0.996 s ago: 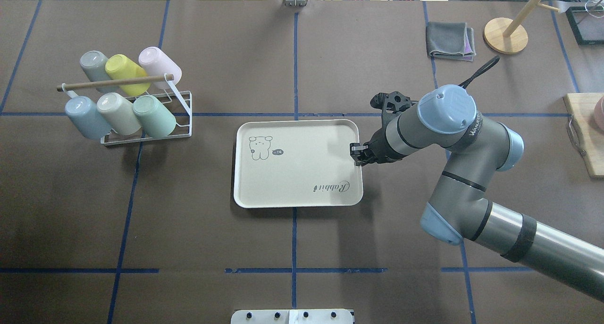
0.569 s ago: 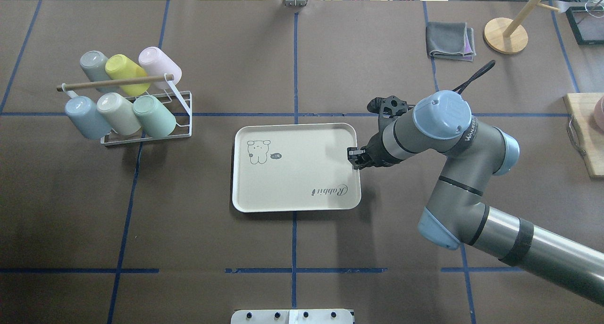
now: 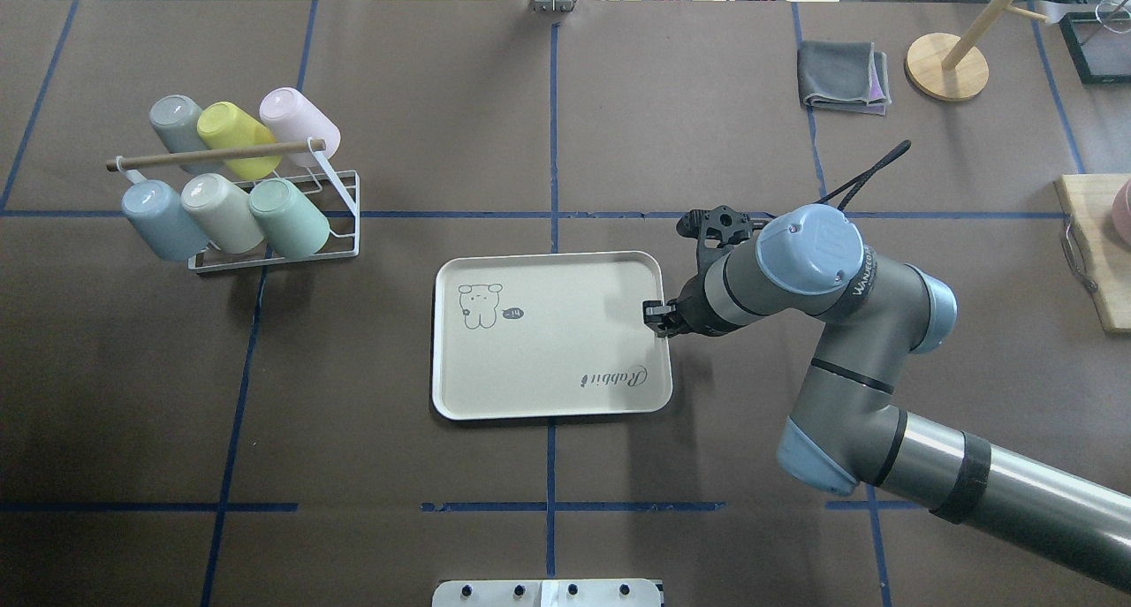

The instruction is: Pick up and place green cup on tray

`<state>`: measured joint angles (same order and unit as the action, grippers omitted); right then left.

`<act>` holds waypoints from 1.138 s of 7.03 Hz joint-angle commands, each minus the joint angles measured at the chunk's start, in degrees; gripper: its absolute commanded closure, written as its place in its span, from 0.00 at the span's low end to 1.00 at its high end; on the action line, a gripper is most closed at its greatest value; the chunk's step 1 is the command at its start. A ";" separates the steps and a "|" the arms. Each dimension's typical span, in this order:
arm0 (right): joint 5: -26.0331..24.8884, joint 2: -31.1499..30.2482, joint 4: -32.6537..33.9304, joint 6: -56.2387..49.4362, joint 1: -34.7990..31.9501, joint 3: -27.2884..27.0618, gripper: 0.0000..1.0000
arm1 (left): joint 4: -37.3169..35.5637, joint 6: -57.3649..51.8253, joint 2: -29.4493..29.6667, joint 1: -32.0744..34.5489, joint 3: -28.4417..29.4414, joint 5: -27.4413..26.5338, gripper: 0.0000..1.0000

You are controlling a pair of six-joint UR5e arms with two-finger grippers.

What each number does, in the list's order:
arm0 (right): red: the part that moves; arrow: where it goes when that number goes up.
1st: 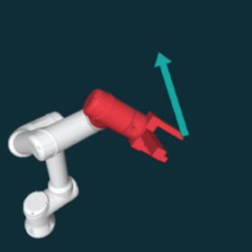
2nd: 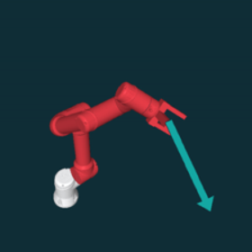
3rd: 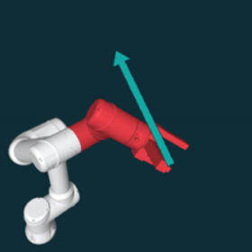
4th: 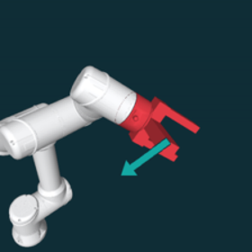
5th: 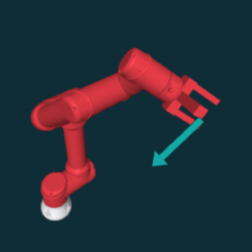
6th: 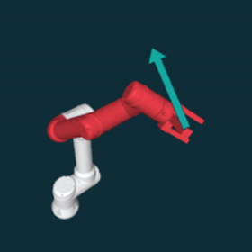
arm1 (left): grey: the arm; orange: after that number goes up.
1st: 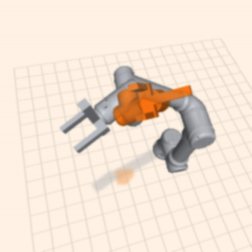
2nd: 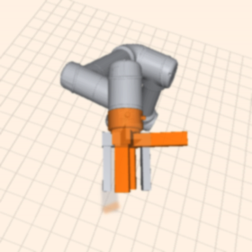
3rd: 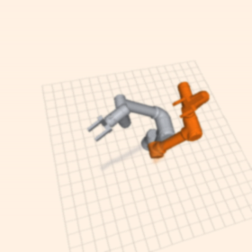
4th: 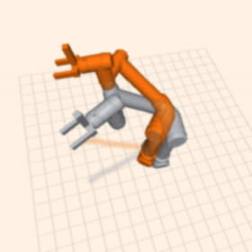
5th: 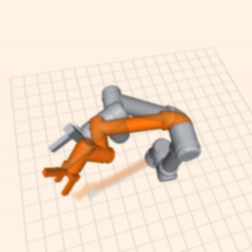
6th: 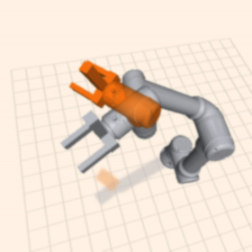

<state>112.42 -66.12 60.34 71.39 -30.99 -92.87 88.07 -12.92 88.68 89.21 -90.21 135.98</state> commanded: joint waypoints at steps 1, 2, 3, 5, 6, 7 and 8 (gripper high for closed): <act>-0.01 -0.33 -0.05 0.07 0.05 -0.03 1.00 | 0.00 0.00 0.00 0.00 0.04 0.07 0.00; -0.09 -0.42 -0.05 0.07 0.05 -0.21 1.00 | 0.00 0.00 0.00 0.00 -0.05 -0.02 0.00; -0.53 -0.59 -0.05 0.07 -0.12 -0.38 1.00 | 0.00 0.00 0.00 0.00 -0.05 -0.02 0.00; -1.24 -0.94 -0.05 0.07 -0.13 -0.65 1.00 | 0.09 0.00 0.00 0.00 -0.05 -0.02 0.00; -1.24 -1.03 -0.05 0.07 -0.13 -0.74 0.98 | 0.00 0.00 0.00 0.00 -0.05 0.07 0.00; -1.24 -1.12 -0.05 0.07 -0.13 -0.74 0.97 | 0.00 0.00 0.00 0.00 -0.05 0.07 0.00; -1.24 -1.21 -0.05 0.07 -0.13 -0.74 0.94 | 0.00 0.00 0.00 0.00 -0.05 0.07 0.00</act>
<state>111.19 -67.21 60.29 71.46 -31.12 -93.58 88.07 -12.92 88.68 89.21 -90.26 136.05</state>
